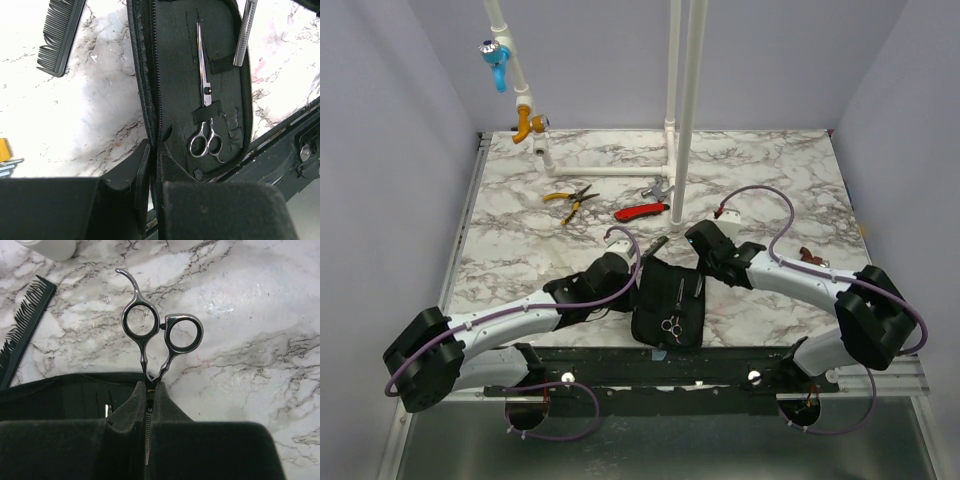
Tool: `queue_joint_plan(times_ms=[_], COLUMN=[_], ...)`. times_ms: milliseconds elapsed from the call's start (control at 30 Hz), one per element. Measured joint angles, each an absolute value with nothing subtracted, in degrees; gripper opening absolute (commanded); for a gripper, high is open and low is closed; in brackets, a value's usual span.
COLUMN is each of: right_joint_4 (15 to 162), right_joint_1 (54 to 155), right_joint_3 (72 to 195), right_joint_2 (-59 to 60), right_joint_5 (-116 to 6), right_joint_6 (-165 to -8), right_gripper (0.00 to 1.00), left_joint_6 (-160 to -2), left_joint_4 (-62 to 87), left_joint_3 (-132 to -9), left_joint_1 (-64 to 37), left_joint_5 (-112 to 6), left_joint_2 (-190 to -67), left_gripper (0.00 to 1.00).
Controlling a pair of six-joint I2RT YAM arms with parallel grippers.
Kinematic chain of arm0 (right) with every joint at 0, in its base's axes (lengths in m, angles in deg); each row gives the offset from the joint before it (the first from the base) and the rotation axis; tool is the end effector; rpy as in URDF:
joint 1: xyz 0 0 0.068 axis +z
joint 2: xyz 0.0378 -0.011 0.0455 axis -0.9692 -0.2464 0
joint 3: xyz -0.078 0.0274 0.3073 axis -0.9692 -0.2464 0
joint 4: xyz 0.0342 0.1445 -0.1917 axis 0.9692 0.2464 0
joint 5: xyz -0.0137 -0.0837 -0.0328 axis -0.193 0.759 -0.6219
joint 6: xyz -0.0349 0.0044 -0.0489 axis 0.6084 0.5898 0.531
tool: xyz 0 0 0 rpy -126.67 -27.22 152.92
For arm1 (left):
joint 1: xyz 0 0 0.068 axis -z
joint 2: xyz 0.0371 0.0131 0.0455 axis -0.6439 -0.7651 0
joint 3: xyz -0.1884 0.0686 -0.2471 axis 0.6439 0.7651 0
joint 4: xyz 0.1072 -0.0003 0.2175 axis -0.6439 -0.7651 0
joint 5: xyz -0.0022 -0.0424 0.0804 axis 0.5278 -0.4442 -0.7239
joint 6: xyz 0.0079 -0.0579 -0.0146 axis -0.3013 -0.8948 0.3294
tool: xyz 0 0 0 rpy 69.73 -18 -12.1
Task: Sort the hair-cutting tools
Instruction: Place the scissors in the hairdressing tool bag.
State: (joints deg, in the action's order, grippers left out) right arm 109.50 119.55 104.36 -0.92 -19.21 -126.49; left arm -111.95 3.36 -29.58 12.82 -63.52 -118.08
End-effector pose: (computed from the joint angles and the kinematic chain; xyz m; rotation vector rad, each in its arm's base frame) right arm 0.2000 0.1627 0.2423 0.2333 2.4010 0.0719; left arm 0.1213 -0.1578 0.2409 0.1952 2.4275 -0.7836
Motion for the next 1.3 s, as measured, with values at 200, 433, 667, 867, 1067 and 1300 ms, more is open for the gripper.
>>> queue_joint_plan(times_ms=[200, 433, 667, 867, 1067, 1300], right_joint_4=[108.2, 107.2, 107.1, 107.1, 107.4, 108.0], right_joint_1=[119.5, 119.5, 119.5, 119.6, 120.7, 123.1], right_joint_3=[106.5, 106.7, 106.7, 106.2, 105.5, 105.0], right_joint_2=[-3.4, -6.4, -7.0, -6.6, -5.4, -4.6], right_joint_5=[-17.9, -16.8, -16.8, -18.6, -19.9, -20.2], right_joint_6=[-125.7, -124.8, -124.1, -123.9, -124.0, -124.6], right_gripper=[0.01, 0.01, 0.01, 0.01, 0.01, 0.01], left_joint_6=[-112.0, -112.0, -112.0, -112.0, -112.1, -112.5], left_joint_4=[3.4, 3.4, 3.4, 3.4, 3.8, 3.8], left_joint_3=[-29.6, -29.6, -29.6, -29.6, -29.6, -29.8], left_joint_1=[13.0, 13.0, 13.0, 13.0, 13.2, 13.3], left_joint_5=[-63.6, -63.6, -64.0, -64.9, -65.7, -66.1], left_joint_2=[-118.6, -118.6, -119.0, -119.7, -120.3, -120.5], left_gripper=[0.00, 0.00, 0.00, 0.00, 0.00, 0.00])
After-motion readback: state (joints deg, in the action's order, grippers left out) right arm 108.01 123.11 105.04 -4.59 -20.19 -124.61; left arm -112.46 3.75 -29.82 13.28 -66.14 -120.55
